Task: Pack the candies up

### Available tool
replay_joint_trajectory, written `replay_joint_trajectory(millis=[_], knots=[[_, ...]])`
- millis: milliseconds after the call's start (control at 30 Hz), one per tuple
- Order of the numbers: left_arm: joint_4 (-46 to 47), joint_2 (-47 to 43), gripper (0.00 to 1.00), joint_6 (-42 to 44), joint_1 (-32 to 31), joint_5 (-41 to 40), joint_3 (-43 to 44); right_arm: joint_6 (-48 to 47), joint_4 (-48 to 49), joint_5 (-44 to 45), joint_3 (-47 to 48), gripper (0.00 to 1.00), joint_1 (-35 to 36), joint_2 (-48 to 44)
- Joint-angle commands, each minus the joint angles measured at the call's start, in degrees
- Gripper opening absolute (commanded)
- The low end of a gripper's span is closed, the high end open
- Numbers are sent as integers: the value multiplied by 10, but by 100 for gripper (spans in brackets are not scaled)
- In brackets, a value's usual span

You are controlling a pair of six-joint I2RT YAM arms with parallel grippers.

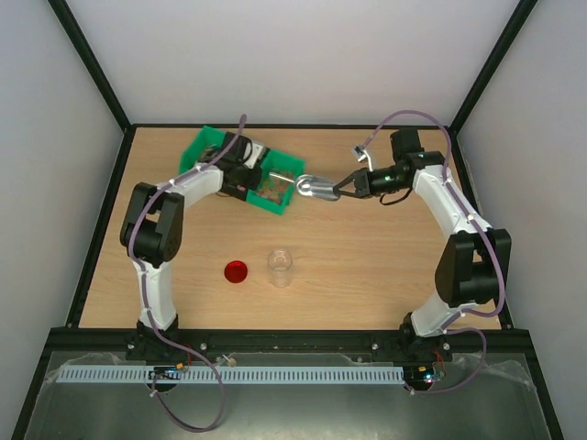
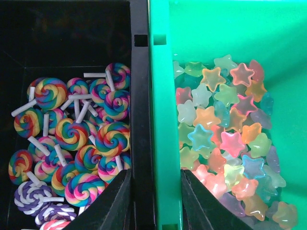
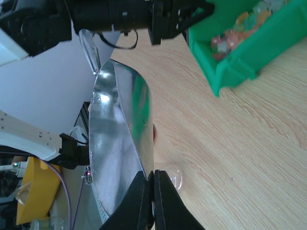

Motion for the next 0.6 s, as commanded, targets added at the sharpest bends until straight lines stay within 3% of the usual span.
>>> replay_joint_trajectory(millis=[0,233,433,500,567], knots=[[-33,-34,22,-52,-49,70,-25,-11,-34,-12,0,1,-13,-18],[-17,-35,24,-142,-97,123,-22,-11,-36,-8,-4,1,-23,-27],[14,-56,28,-135,-108,163,-29,-19,-44,0,-8,1,-30,-33],[18,-77,37,-122,-98,164,-32,-21,-47,-4,-11,1,-29,-33],[21,-103,56,-111,-79,183,-38,-22,-45,-11,-17,1,-29,-35]])
